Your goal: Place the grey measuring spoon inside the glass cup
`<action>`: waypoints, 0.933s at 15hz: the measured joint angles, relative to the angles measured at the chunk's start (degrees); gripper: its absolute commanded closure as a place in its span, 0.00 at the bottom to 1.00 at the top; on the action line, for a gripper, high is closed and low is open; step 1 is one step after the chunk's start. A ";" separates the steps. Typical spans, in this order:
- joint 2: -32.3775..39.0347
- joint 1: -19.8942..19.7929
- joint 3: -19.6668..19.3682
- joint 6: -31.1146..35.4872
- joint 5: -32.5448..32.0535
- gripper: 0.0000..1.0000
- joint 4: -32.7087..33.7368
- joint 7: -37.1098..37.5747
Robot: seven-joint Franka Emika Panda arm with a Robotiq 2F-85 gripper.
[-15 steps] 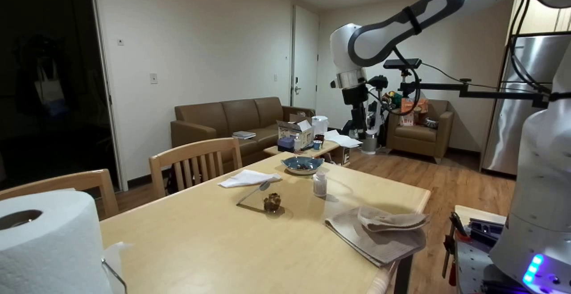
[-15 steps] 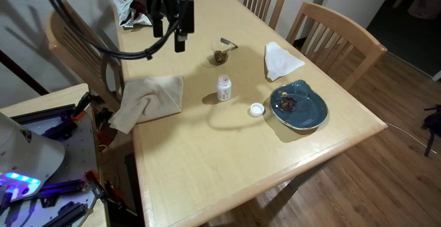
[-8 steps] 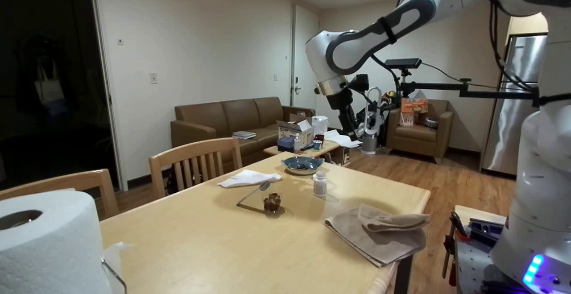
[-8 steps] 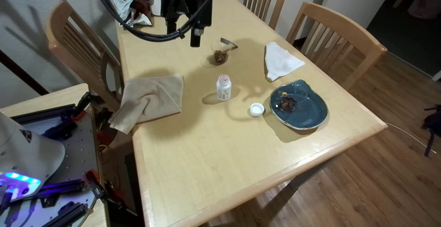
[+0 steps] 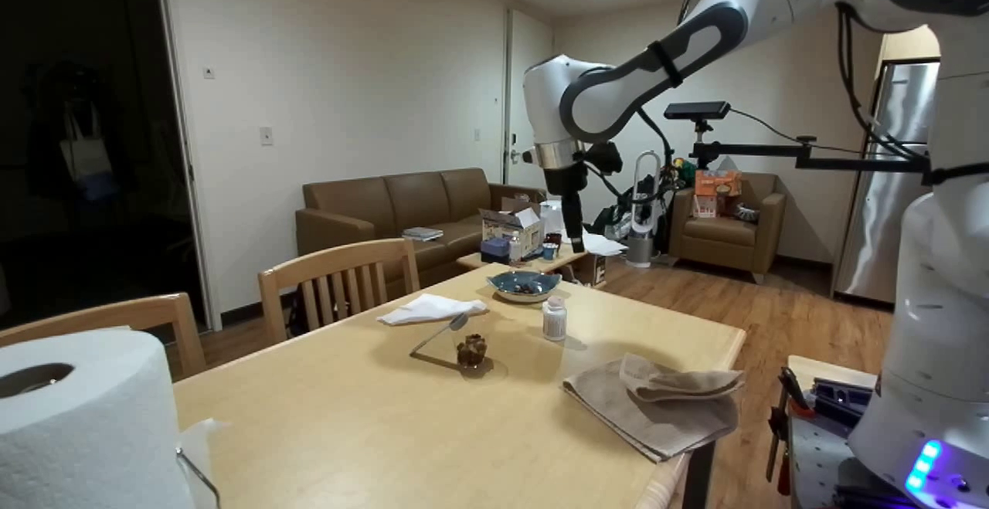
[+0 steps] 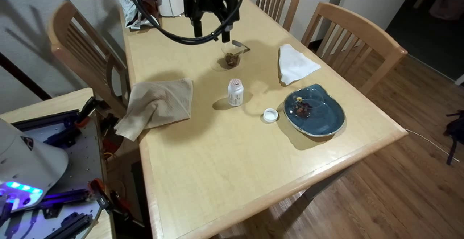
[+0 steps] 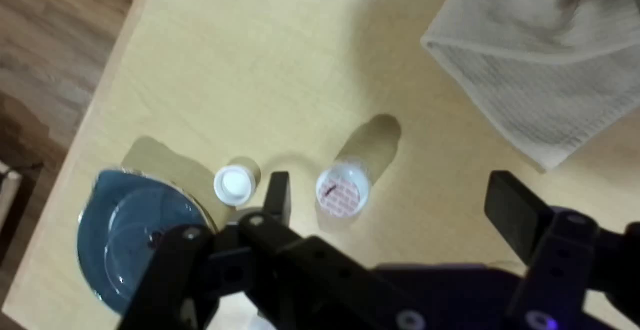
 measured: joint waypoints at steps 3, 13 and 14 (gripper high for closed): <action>2.72 0.47 0.33 10.32 0.09 0.00 -0.63 -4.65; 9.64 0.52 2.23 27.87 0.96 0.00 -0.38 -19.75; 9.63 0.47 2.15 27.87 0.96 0.00 -0.38 -19.75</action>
